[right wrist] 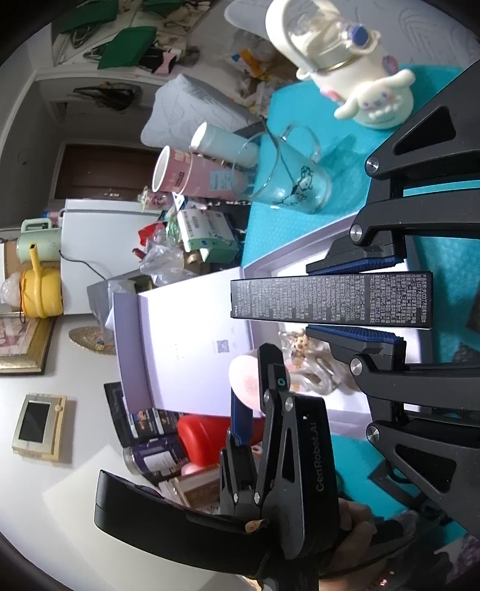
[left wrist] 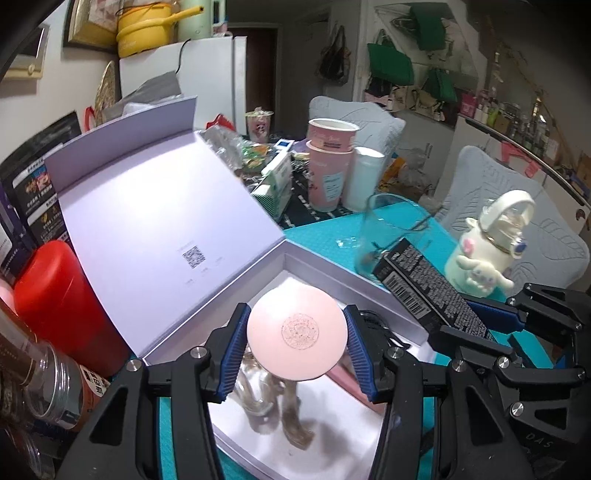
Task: Organize rigid objects
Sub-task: 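Carry the pink compact and black box over the white box with both tools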
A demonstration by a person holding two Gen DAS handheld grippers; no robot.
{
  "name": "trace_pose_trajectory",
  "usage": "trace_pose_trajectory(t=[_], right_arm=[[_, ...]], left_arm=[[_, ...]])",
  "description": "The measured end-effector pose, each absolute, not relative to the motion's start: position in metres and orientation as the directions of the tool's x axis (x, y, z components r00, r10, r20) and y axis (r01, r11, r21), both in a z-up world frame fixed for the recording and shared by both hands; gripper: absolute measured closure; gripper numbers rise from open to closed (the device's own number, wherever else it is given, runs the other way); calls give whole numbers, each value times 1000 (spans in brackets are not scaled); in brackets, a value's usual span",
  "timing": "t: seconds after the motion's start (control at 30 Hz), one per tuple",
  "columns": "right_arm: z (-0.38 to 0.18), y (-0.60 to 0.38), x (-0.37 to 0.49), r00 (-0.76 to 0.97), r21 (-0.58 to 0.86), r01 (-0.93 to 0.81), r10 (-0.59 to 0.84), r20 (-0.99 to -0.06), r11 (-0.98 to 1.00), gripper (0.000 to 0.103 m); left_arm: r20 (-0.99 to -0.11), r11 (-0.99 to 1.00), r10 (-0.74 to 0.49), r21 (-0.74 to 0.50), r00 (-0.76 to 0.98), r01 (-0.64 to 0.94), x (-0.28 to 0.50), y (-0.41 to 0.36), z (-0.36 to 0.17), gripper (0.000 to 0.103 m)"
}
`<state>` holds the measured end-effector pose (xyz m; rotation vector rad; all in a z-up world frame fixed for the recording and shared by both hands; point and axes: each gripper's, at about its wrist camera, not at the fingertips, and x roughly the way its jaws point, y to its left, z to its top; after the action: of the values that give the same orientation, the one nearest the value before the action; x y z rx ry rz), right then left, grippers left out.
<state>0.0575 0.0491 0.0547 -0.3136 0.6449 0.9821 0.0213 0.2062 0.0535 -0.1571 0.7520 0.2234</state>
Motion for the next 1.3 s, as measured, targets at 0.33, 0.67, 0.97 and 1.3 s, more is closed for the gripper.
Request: trace_pose_trajectory(t=[0.33,0.67,0.97,1.3], right_arm=[[25,78,74,347,38,-861,638,-687,508,78],[3,99,86,315,38,-868,608,-729,496,78],[-8,112,93,293,42,-874,593,-750,485,78],[-20,121,102,278,41,-872,562,-779,488,78]], left_arm=[[-736,948,141,-92,662,-304,37,233,24,52],[-779,949,127,-85,615,-304,57,242,1,52],[-808,950,109,-87,579,-300,74,247,-15,52],[-833,950,109,-74,542,-304,86,252,-26,52]])
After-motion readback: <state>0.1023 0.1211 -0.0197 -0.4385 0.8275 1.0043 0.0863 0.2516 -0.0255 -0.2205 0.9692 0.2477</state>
